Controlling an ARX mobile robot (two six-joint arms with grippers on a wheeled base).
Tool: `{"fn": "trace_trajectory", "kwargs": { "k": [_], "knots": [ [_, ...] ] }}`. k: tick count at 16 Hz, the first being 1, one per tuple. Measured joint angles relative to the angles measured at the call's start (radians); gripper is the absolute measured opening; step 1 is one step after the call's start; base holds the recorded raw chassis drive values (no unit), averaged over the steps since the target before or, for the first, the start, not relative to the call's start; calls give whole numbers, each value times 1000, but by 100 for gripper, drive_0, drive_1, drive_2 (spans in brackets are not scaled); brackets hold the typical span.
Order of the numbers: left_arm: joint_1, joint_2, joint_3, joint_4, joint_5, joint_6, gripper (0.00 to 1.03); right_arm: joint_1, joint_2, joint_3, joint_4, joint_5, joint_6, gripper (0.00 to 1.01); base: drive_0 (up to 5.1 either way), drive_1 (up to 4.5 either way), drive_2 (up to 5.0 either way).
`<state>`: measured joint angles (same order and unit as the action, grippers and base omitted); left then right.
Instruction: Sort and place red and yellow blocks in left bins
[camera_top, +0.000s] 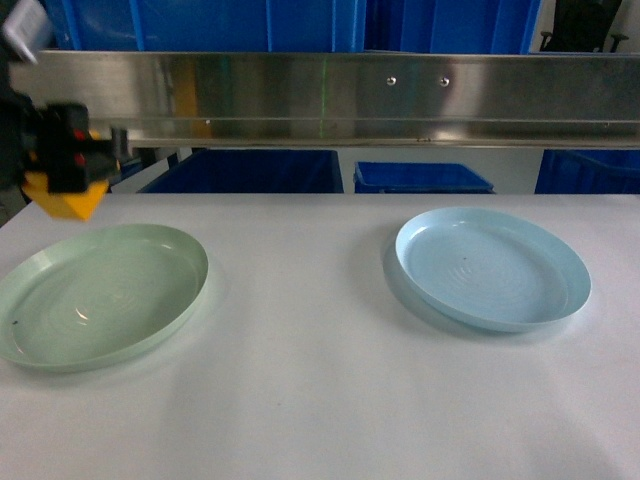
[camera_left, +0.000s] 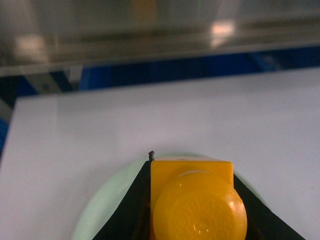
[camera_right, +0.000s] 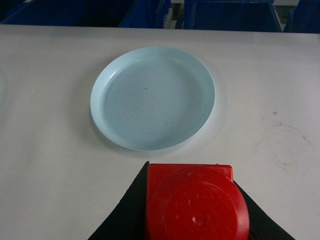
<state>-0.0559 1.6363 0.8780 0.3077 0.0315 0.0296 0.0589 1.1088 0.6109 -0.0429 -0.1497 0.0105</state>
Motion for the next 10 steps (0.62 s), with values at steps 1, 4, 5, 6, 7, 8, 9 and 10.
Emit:
{"fn": "trace_trajectory", "kwargs": {
  "k": [1, 4, 5, 6, 7, 8, 9, 10],
  "knots": [
    [19, -48, -20, 42, 40, 26, 27, 0, 0, 0, 0, 0, 0, 27, 0, 0, 0],
    [137, -230, -90, -48, 175, 60, 27, 0, 0, 0, 0, 0, 0, 27, 0, 0, 0],
    [188, -299, -114, -105, 204, 59, 27, 0, 0, 0, 0, 0, 0, 27, 0, 0, 0],
    [216, -347, -119, -148, 219, 57, 27, 0, 0, 0, 0, 0, 0, 27, 0, 0, 0],
    [233, -394, -119, -187, 239, 51, 27, 0, 0, 0, 0, 0, 0, 27, 0, 0, 0],
    [241, -433, -116, -230, 248, 40, 27, 0, 0, 0, 0, 0, 0, 27, 0, 0, 0],
    [242, -462, -106, -270, 252, 20, 27, 0, 0, 0, 0, 0, 0, 27, 0, 0, 0],
    [235, -474, -96, -297, 247, -5, 27, 0, 0, 0, 0, 0, 0, 27, 0, 0, 0]
  ]
}}
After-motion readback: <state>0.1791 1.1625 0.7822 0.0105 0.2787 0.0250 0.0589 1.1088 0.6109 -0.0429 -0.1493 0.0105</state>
